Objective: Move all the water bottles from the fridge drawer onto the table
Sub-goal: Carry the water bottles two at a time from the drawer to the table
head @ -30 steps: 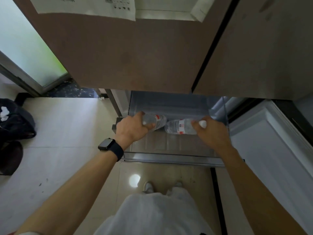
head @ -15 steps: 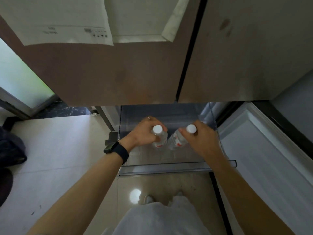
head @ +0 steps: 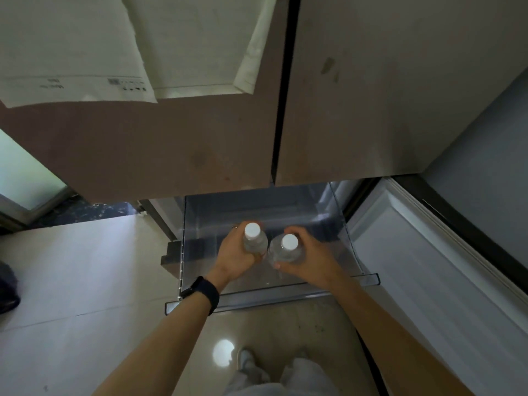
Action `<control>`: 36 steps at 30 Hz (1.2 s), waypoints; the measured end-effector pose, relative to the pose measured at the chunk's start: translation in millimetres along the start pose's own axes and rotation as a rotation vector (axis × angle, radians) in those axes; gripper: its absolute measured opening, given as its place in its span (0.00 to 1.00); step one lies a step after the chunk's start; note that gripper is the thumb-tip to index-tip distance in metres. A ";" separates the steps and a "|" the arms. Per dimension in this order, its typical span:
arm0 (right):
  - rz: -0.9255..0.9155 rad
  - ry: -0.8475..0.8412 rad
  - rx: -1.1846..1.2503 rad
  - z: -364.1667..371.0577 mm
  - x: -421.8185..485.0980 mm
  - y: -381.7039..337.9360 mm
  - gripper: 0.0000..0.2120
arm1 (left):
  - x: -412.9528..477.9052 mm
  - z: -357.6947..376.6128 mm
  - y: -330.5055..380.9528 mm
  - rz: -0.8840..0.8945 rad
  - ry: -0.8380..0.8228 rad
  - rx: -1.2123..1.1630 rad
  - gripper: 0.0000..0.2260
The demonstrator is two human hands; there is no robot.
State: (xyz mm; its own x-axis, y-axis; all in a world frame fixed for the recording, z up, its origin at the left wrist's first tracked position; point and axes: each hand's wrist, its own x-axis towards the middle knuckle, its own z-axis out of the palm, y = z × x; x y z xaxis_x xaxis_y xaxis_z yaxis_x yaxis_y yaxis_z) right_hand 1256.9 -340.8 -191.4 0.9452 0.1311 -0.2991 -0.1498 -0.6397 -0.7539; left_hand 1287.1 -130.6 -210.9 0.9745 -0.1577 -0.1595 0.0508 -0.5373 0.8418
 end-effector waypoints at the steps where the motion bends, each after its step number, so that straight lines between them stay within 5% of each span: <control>1: 0.007 0.014 -0.009 1.6 0.9 2.9 0.38 | -0.7 0.5 1.2 -0.011 -0.018 -0.019 0.27; 16: -0.022 0.089 0.071 -2.5 11.9 26.5 0.34 | -25.1 27.3 26.0 -0.064 0.196 0.051 0.25; 27: -0.167 0.306 0.475 -58.9 -86.0 -28.1 0.21 | -190.4 -50.8 65.7 -0.073 0.768 -0.423 0.24; 36: -0.413 -0.136 0.414 54.4 -183.8 -121.1 0.26 | -421.0 -90.8 44.7 -0.248 1.038 -0.307 0.24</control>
State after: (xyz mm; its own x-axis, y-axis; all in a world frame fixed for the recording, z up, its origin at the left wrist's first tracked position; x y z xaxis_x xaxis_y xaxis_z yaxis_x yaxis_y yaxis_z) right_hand 1085.5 -246.2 -77.0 0.9078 0.4190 0.0162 0.0960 -0.1701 -0.9807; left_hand 898.9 -13.0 -59.3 0.6325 0.7732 0.0470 0.1817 -0.2070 0.9613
